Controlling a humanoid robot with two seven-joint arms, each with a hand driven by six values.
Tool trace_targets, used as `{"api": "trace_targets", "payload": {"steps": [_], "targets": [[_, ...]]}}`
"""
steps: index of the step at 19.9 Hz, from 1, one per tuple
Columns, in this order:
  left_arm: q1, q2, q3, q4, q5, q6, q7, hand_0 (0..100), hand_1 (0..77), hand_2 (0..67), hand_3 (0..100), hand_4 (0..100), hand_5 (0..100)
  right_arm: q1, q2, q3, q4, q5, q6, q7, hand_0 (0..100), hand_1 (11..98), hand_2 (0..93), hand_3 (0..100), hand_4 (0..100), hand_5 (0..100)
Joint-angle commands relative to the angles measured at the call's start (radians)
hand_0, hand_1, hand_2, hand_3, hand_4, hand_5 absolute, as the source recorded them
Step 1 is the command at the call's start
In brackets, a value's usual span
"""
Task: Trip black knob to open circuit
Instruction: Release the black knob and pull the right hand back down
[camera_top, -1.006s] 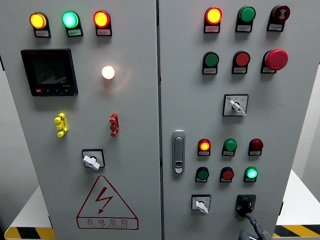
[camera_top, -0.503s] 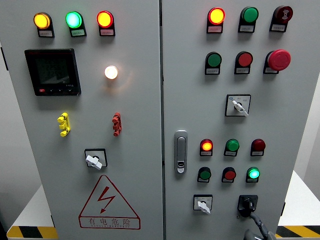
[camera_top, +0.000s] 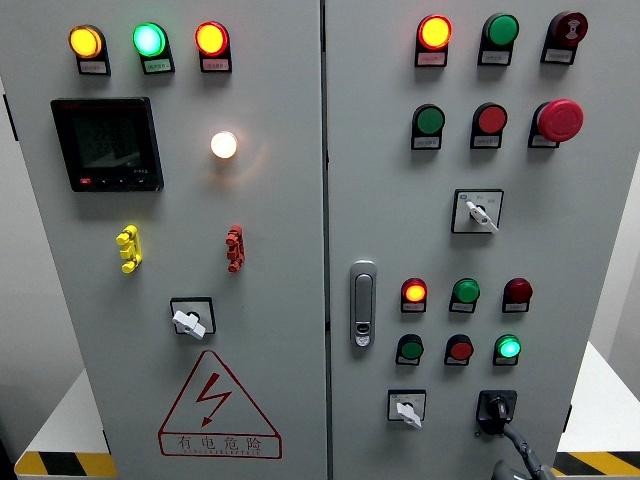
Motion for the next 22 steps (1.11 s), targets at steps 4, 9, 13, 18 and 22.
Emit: {"api": "trace_targets", "payload": {"steps": [4,9,13,18,22], "targets": [[0.0,0.001,0.0,0.0,0.0,0.0,0.0,0,0.0,19.5,26,10,9,-0.036,0.0,0.001,0.038,-0.009,0.0,0.002,100,60.5,0.0,98,97,100],[0.0,-0.001,0.0,0.0,0.0,0.0,0.0,0,0.0,19.5,26,10,9,-0.088,0.0,-0.004,0.07,-0.068,0.001,0.007,100,49.1,0.0,91,92,100],[0.0,0.001,0.0,0.0,0.0,0.0,0.0,0,0.0,19.5,26,10,9,-0.126,0.0,-0.005,0.099,-0.097,0.003,0.01,100,47.0,0.6,66,58,86],[-0.002,-0.001,0.0,0.0,0.0,0.0,0.0,0,0.0,19.5,26,10,9,-0.198,-0.0016,-0.01,0.163,-0.108,0.003,0.01,100,45.8,1.1,38,29,54],[0.0,-0.001,0.0,0.0,0.0,0.0,0.0,0,0.0,19.5,26,10,9,-0.241,-0.0046,-0.002,0.194,-0.154,0.001,0.013,100,45.1,2.6,32,24,45]]}}
